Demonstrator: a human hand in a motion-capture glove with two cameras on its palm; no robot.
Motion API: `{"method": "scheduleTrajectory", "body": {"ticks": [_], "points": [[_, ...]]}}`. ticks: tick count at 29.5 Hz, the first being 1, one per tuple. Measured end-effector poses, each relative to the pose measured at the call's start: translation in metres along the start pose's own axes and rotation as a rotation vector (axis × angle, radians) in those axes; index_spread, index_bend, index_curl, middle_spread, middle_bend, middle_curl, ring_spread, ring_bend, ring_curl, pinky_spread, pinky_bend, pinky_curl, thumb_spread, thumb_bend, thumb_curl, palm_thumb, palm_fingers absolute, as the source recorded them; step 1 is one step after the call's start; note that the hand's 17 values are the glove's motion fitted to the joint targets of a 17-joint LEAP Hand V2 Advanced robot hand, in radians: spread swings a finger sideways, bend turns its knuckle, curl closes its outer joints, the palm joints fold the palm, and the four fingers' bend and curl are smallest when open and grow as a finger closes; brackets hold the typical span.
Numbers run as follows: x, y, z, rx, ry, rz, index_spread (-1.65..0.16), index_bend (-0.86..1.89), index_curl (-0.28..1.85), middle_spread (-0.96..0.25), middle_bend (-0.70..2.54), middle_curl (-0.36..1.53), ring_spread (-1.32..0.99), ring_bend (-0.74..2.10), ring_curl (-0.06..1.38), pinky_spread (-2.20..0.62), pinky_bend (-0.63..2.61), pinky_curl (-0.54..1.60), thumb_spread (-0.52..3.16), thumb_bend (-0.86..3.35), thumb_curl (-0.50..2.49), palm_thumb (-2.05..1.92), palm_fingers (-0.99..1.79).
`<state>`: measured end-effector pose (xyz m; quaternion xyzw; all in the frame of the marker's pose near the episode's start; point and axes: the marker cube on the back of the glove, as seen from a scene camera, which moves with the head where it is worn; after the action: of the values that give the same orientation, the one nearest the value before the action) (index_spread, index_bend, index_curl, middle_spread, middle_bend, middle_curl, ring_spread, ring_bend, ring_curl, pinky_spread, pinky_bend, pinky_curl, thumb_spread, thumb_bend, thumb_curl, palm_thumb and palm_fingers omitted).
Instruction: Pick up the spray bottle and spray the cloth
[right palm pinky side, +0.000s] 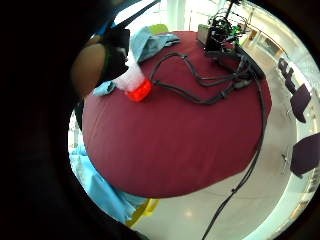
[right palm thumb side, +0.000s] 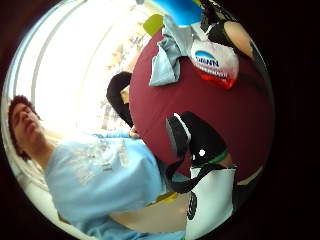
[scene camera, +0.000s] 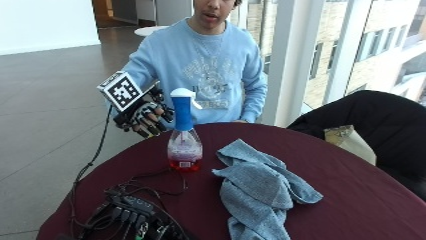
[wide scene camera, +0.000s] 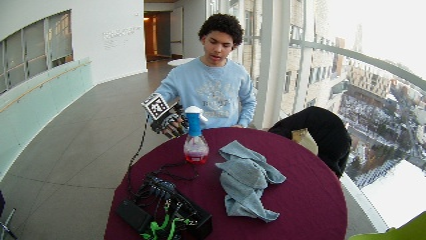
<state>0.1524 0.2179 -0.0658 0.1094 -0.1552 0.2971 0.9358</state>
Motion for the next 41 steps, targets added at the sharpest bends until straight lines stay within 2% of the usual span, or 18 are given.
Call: {"method": "scheduleTrajectory", "body": {"ticks": [4,14,24,33,41], "points": [[0.014,-0.005,0.000,-0.077,-0.150,0.007,-0.35,0.12,0.29,-0.08,0.25,0.39,-0.05,0.24,0.31,0.12,0.22,0.33,1.16,0.03,0.31,0.68,0.76],[0.024,-0.049,0.020,-0.142,-0.520,0.053,-0.35,0.09,0.25,-0.08,0.28,0.41,-0.04,0.24,0.32,0.14,0.27,0.35,1.11,-0.03,0.30,0.66,0.69],[0.017,-0.083,0.047,-0.205,-0.640,0.005,-0.39,0.08,0.22,-0.07,0.32,0.42,-0.03,0.23,0.32,0.18,0.31,0.36,1.04,-0.03,0.29,0.62,0.63],[0.008,-0.096,0.067,-0.170,-0.670,-0.025,-0.37,0.10,0.21,-0.09,0.28,0.41,-0.06,0.37,0.35,0.13,0.32,0.36,1.00,-0.02,0.30,0.65,0.79],[0.003,-0.096,0.070,-0.051,-0.622,-0.026,-0.33,0.09,0.21,-0.10,0.26,0.41,-0.09,0.49,0.38,0.01,0.36,0.37,0.97,0.02,0.34,0.77,1.05]]}}
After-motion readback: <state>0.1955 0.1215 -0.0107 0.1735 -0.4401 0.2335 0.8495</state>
